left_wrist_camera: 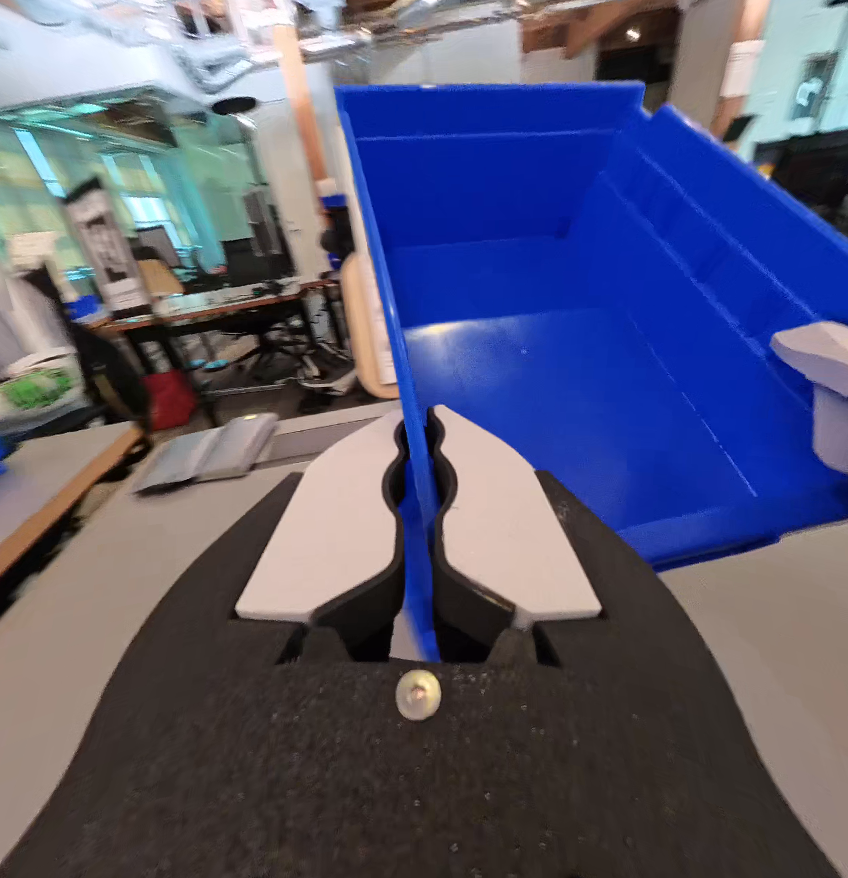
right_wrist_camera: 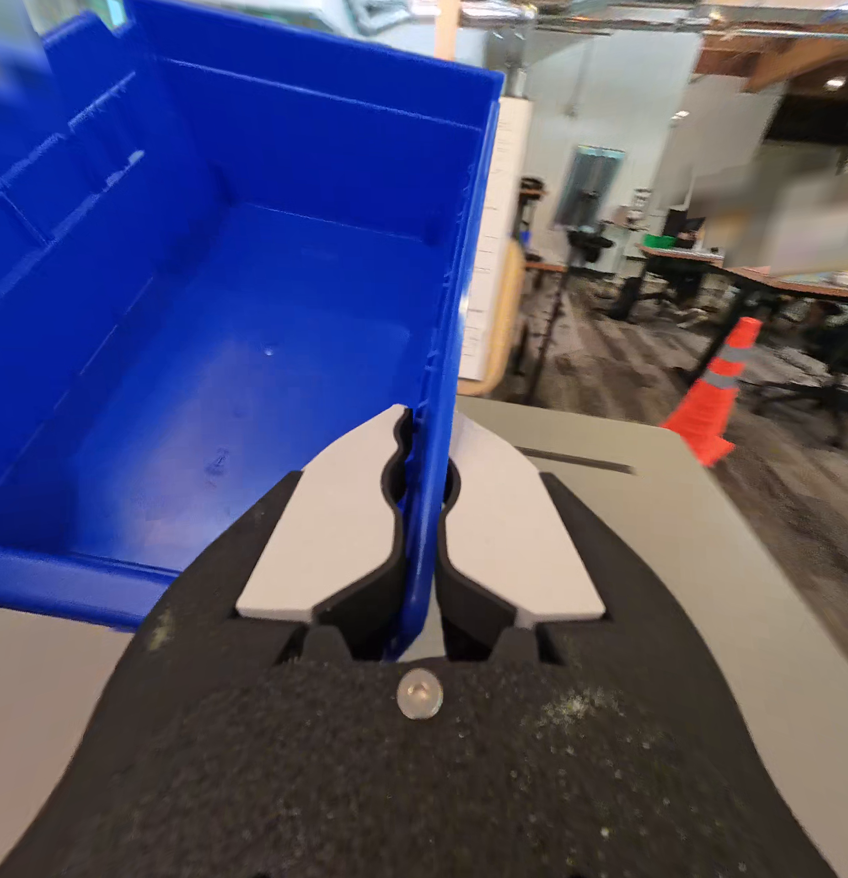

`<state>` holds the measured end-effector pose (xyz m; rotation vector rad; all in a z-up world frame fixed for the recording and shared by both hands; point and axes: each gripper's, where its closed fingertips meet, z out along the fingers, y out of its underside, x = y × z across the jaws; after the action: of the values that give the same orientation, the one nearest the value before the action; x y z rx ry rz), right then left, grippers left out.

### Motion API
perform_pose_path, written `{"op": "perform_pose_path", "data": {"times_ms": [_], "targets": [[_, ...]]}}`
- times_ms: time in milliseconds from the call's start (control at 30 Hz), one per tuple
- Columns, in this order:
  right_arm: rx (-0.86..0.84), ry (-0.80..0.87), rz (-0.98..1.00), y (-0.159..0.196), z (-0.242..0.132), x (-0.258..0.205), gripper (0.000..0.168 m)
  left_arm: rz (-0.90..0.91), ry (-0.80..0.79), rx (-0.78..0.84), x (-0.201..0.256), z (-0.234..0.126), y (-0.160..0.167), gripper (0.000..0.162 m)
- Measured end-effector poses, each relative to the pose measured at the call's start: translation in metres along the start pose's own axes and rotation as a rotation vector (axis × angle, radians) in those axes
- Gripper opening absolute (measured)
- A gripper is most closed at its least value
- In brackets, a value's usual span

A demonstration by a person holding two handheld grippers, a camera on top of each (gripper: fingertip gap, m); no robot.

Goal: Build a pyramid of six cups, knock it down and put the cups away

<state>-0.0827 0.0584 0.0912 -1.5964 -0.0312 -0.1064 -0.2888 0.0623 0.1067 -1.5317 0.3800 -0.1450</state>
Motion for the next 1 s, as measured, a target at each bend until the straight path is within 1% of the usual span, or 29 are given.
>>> {"op": "perform_pose_path", "data": {"times_ms": [67,167,233,300,400,500,633,667,767,800,833,867,900,967,1000], "targets": [[-0.058,0.074,0.015,0.021,0.000,0.076,0.006,0.008,0.079,-0.032,0.072,0.036,0.006,0.005],[-0.182,0.143,0.028,0.066,0.001,0.173,0.006,-0.042,0.157,-0.092,0.174,0.078,0.036,0.005],[-0.258,0.172,0.050,0.102,0.001,0.221,0.005,-0.092,0.196,-0.161,0.230,0.099,0.066,0.005],[-0.324,0.174,0.054,0.139,0.005,0.252,0.005,-0.126,0.208,-0.230,0.271,0.112,0.096,0.005],[-0.347,0.150,0.107,0.183,0.012,0.272,0.005,-0.091,0.206,-0.288,0.300,0.124,0.126,0.005],[-0.392,0.147,0.130,0.217,0.020,0.277,0.005,-0.097,0.220,-0.346,0.309,0.136,0.148,0.005],[-0.489,0.143,0.128,0.240,0.029,0.281,0.005,-0.151,0.268,-0.454,0.319,0.145,0.181,0.007],[-0.500,0.138,0.119,0.245,0.032,0.282,0.006,-0.154,0.283,-0.446,0.320,0.146,0.183,0.008],[-0.451,0.129,0.123,0.245,0.037,0.288,0.009,-0.181,0.333,-0.451,0.327,0.143,0.182,0.018],[-0.445,0.138,0.079,0.243,0.036,0.291,0.012,-0.211,0.370,-0.459,0.330,0.141,0.179,0.021],[-0.427,0.164,0.014,0.236,0.032,0.296,0.020,-0.246,0.416,-0.462,0.332,0.138,0.174,0.026],[-0.386,0.201,-0.054,0.222,0.026,0.301,0.028,-0.271,0.463,-0.459,0.331,0.132,0.166,0.041],[-0.326,0.224,-0.114,0.204,0.020,0.303,0.031,-0.283,0.500,-0.436,0.325,0.126,0.153,0.052],[-0.191,0.237,-0.160,0.161,0.006,0.295,0.041,-0.271,0.576,-0.390,0.305,0.110,0.126,0.057],[-0.132,0.202,-0.145,0.140,0.001,0.282,0.043,-0.272,0.599,-0.374,0.290,0.102,0.115,0.062]]}}
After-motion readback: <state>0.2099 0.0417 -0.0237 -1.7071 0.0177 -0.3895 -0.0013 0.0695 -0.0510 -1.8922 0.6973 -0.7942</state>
